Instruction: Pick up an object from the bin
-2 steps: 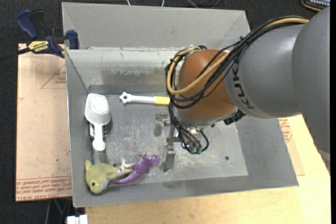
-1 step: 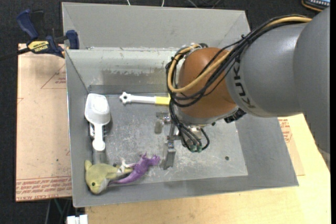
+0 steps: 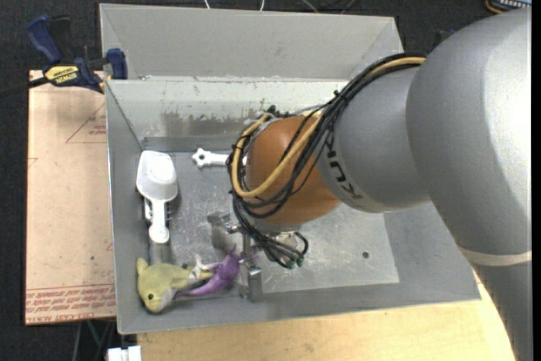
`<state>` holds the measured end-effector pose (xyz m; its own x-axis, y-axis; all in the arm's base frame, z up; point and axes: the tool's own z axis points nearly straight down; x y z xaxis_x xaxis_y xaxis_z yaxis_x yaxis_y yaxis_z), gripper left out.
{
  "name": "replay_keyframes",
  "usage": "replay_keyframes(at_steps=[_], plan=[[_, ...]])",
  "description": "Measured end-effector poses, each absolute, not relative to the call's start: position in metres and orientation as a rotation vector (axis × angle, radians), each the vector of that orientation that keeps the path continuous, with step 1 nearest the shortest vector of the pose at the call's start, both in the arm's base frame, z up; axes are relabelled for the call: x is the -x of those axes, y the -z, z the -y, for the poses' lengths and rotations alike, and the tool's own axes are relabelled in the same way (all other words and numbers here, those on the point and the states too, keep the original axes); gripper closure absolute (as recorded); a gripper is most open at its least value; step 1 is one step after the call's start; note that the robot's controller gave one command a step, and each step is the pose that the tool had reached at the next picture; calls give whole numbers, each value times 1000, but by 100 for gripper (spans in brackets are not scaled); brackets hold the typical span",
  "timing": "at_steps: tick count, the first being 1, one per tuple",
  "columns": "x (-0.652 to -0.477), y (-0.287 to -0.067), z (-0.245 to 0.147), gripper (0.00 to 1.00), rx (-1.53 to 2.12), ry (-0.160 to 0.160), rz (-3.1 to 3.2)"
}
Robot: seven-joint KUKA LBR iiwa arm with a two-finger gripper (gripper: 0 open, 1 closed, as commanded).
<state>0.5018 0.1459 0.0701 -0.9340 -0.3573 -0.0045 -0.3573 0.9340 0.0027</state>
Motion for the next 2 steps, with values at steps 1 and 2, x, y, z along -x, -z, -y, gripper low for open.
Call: replay_keyframes(at_steps=[1, 2], plan=[[-508, -134, -148, 0, 654, -3, -3067], [-489, -99, -152, 0, 908, -6, -3013]])
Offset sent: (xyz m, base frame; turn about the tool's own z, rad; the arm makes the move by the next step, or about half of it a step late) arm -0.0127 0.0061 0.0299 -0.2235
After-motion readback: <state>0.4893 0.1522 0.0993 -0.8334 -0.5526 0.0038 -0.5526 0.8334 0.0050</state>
